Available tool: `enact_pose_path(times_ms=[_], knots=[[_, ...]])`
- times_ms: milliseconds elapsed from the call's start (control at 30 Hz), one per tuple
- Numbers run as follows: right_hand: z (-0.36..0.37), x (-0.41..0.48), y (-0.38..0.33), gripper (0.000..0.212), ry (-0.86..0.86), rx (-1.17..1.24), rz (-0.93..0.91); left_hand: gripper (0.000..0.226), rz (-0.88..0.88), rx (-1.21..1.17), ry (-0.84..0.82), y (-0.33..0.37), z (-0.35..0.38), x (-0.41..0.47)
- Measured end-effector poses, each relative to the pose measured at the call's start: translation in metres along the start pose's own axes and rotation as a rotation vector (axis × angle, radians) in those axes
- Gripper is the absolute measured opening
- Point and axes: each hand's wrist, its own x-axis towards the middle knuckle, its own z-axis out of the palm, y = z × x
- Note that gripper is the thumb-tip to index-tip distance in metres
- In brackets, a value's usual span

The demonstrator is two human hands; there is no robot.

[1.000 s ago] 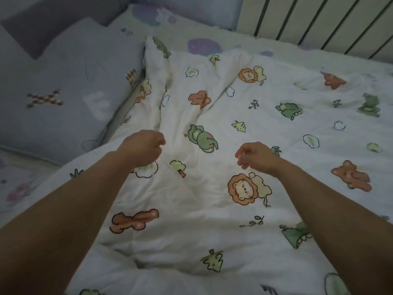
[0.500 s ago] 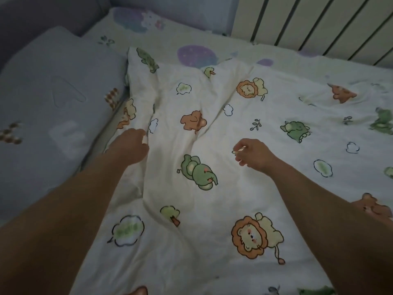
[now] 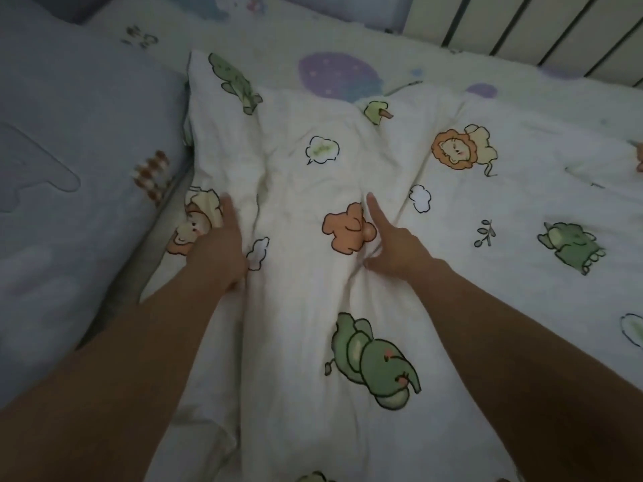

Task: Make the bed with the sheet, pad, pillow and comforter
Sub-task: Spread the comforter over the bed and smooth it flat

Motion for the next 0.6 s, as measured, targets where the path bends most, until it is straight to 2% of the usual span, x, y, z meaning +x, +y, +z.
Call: enact_pose_path(times_ms=[33,133,167,267,333,367,433,500,533,600], knots=[[0.002,0.009,0.003,0.087,-0.001,-0.032,0.012,0.106,0.017,0.005,-0.007,-0.003,0.005,0.006],[0.001,0.028,0.001,0.019,0.077,-0.116,-0.065,0.084,0.083,-0.085,-0.012,-0.007,-0.003,0.017],[-0.006,0.035,-0.001,0.011,0.126,-0.115,-0.090,0.074,0.093,-0.154,0.043,-0.007,-0.014,0.025],[-0.048,0.061,-0.012,0.015,0.447,-0.030,-0.044,0.048,0.108,-0.358,0.308,0.008,-0.061,0.056],[-0.083,0.081,-0.023,0.015,0.687,0.072,-0.045,0.041,0.159,-0.362,0.476,0.024,-0.097,0.085],[-0.093,0.090,-0.024,0.015,0.735,0.081,-0.056,0.041,0.170,-0.375,0.545,0.029,-0.110,0.099],[-0.094,0.105,-0.023,0.015,0.690,0.062,-0.082,0.046,0.151,-0.376,0.607,0.031,-0.122,0.127],[-0.076,0.120,-0.011,0.026,0.519,0.132,-0.066,0.060,0.139,-0.254,0.522,0.027,-0.106,0.146],[-0.062,0.125,-0.004,0.043,0.388,0.135,-0.007,0.070,0.140,-0.176,0.447,0.025,-0.090,0.149],[-0.035,0.137,0.009,0.078,0.113,-0.028,0.133,0.084,0.133,0.000,0.350,0.029,-0.059,0.153]])
